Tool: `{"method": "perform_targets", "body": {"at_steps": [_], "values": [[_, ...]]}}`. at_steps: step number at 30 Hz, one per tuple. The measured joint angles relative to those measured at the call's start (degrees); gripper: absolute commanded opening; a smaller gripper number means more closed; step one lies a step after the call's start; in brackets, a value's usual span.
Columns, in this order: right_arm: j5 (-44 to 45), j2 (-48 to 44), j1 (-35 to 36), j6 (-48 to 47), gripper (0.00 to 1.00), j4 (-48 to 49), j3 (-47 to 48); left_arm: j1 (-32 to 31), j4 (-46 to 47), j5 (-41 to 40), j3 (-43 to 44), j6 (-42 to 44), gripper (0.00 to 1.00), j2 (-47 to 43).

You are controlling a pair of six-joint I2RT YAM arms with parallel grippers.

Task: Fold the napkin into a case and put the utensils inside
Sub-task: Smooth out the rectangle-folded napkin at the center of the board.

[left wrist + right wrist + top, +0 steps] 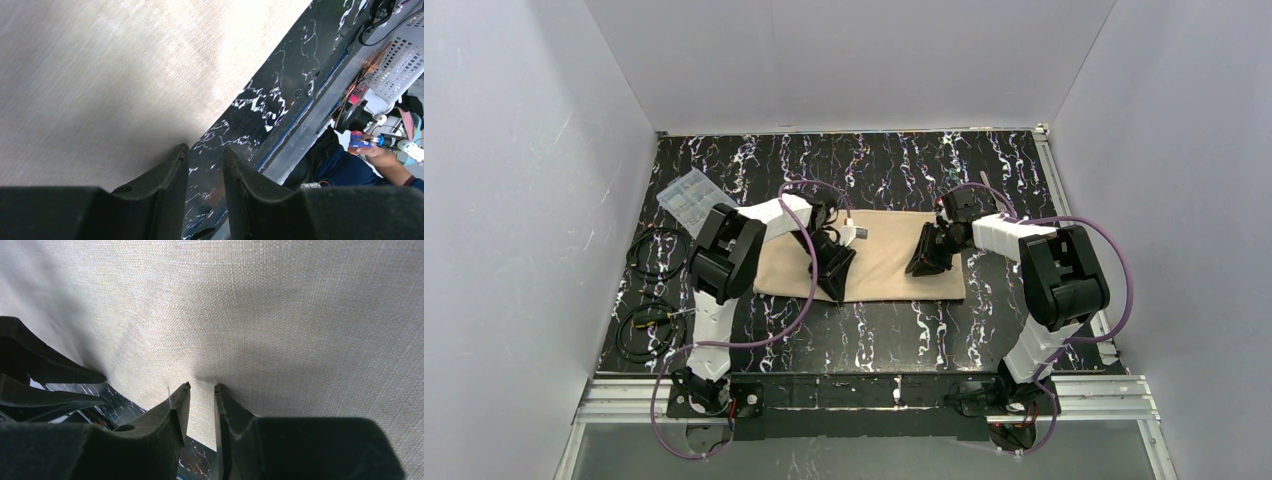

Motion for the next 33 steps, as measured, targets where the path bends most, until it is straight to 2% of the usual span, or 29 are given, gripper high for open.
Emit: {"method": "perform_targets", "body": {"at_steps": [12, 22, 33], "values": [[1.4, -0.2, 0.2, -0.3, 0.33, -0.6, 0.3, 10.1, -4.2, -0.9, -1.5, 4.2, 0.28, 0.0], [2.0, -0.3, 0.2, -0.3, 0.32, -0.7, 0.3, 12.5, -6.7, -0.7, -5.0, 7.1, 0.28, -1.2], [2.7, -0.6, 0.2, -0.9, 0.32, -0.9, 0.3, 18.1, -8.6, -5.4, -5.8, 10.4, 0.27, -2.6]]}}
